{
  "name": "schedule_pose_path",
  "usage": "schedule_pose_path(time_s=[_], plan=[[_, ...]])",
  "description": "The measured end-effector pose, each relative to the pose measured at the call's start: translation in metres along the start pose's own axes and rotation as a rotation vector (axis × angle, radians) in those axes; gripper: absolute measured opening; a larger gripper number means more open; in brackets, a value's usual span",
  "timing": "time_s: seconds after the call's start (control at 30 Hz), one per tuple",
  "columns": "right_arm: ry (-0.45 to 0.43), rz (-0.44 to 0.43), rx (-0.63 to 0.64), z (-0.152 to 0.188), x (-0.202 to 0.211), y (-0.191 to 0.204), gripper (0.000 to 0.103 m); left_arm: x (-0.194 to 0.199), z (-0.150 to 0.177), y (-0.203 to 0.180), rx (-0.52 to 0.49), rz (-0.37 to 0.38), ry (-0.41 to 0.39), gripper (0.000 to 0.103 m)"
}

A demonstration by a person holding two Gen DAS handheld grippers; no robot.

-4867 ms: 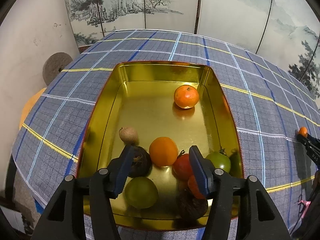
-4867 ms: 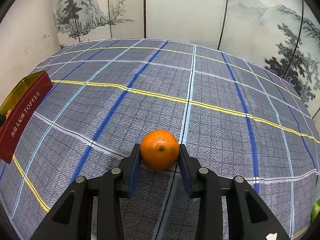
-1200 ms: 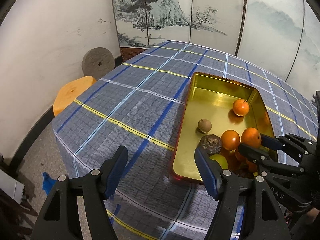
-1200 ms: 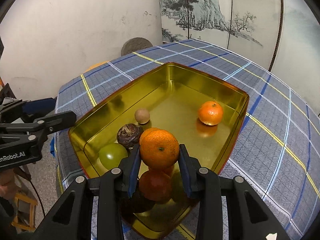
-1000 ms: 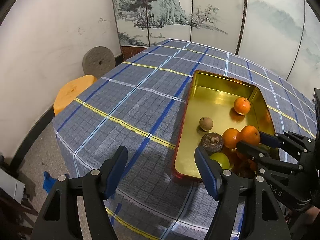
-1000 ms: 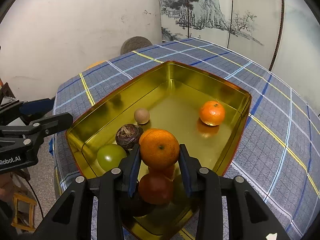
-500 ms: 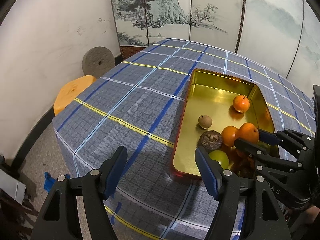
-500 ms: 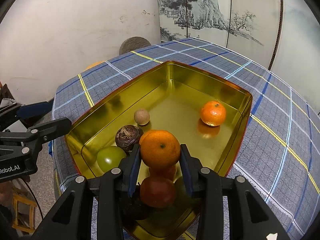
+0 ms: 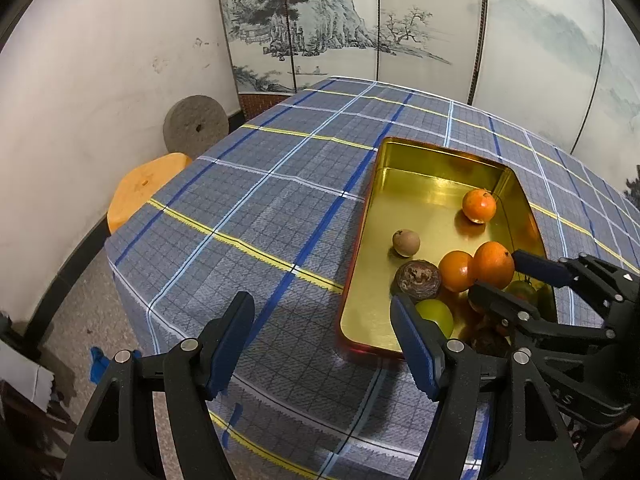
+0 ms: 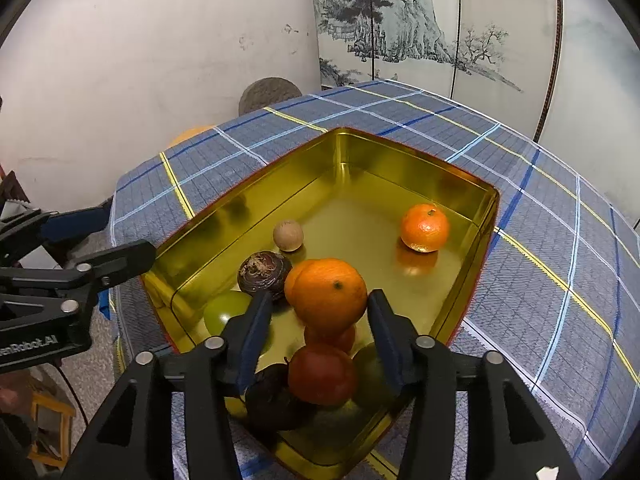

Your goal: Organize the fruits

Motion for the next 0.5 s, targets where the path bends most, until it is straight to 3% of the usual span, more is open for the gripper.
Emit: schedule_pose_path(time_s=[0.2,0.3,0.37,0.5], plan=[[-0.032,0.001,-0.012,-0.004,0.018,0.002,0.063,0.003,-0.003,-0.005,-0.011,0.002,-0.013,0.071],[-0.044,0.013,-0.016,-0.004,0.028,0.002,0.074,0.006,-0.005,-0.007,-0.016,0.006,-0.017,0.071],[-0.052,0.03,-0.026,-0.004,0.035,0.0,0.087,0.007,-0.006,-0.009,-0.02,0.01,-0.018,0.071],[-0.052,0.058,-0.045,-0.001,0.046,-0.005,0.095,0.009,-0.005,-0.014,-0.024,0.018,-0.015,0.071]])
Point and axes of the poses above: each gripper's, at about its wrist camera, not at the fingertips, and x roughly against the way its jaws point, y to its left, z to its underside, the point moved 6 cm from there along -x, roughly the way its jaws point, and after that the axes turned 3 degrees about -y, right-handed, at the moved point
